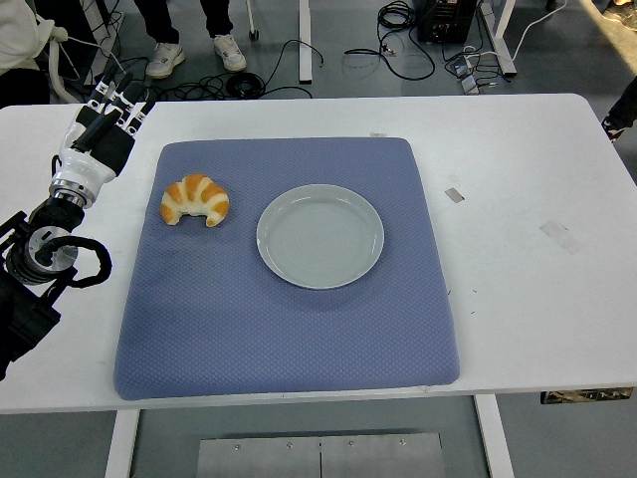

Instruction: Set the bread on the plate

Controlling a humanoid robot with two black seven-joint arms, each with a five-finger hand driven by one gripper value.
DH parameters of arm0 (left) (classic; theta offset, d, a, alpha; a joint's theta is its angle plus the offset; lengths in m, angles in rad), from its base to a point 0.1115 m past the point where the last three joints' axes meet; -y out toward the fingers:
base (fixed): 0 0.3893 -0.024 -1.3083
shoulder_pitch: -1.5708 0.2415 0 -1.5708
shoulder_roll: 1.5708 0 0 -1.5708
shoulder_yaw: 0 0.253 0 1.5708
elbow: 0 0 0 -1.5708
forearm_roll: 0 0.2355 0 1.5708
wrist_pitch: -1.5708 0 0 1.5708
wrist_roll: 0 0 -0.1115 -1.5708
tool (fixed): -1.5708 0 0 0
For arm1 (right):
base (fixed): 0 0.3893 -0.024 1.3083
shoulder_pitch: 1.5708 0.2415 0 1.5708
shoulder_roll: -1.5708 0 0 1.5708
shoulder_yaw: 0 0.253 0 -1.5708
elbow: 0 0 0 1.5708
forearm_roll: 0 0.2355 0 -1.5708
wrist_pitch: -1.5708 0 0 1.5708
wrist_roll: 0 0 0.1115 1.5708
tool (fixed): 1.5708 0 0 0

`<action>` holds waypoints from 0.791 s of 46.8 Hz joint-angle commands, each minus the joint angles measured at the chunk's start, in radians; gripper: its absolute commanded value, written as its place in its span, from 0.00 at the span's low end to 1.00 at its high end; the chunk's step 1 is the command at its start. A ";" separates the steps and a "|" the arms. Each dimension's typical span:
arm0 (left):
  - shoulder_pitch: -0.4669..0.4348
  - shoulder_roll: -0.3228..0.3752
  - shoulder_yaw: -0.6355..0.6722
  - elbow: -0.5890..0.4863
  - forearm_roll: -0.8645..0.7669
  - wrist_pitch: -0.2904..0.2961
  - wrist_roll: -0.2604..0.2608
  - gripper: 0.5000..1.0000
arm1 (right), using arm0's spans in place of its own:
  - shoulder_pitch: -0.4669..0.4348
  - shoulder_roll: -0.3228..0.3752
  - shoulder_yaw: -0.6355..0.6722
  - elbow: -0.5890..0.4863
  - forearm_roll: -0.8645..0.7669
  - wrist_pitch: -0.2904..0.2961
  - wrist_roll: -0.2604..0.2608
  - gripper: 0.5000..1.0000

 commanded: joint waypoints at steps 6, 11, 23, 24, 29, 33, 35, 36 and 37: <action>0.000 -0.003 -0.001 0.001 -0.002 0.002 0.000 0.97 | 0.000 0.000 -0.001 0.000 0.000 0.000 0.000 1.00; -0.001 -0.003 0.006 0.001 -0.003 0.005 0.003 0.97 | 0.000 0.000 -0.001 0.000 0.000 0.000 0.000 1.00; -0.011 -0.002 0.012 0.001 0.003 0.014 0.012 0.97 | 0.000 0.000 -0.001 0.000 0.000 0.000 0.000 1.00; -0.012 0.000 0.012 0.001 0.003 0.015 0.012 0.97 | 0.000 0.000 -0.001 0.000 0.000 0.000 0.000 1.00; -0.012 0.001 0.012 0.002 0.003 0.014 0.012 0.97 | 0.000 0.000 0.001 0.000 0.000 0.000 0.000 1.00; -0.012 0.003 0.012 0.001 0.004 0.009 0.012 0.97 | 0.000 0.000 -0.001 -0.001 0.000 0.000 0.000 1.00; -0.014 0.003 0.012 0.001 0.003 0.009 0.008 0.97 | 0.000 0.000 -0.001 0.000 0.000 0.000 0.000 1.00; -0.014 0.003 0.011 0.001 0.001 0.012 0.008 0.97 | 0.000 0.000 -0.001 0.000 0.000 0.000 0.000 1.00; -0.015 0.003 0.009 0.002 0.000 0.015 0.008 0.97 | 0.000 0.000 -0.001 -0.001 0.000 0.000 0.000 1.00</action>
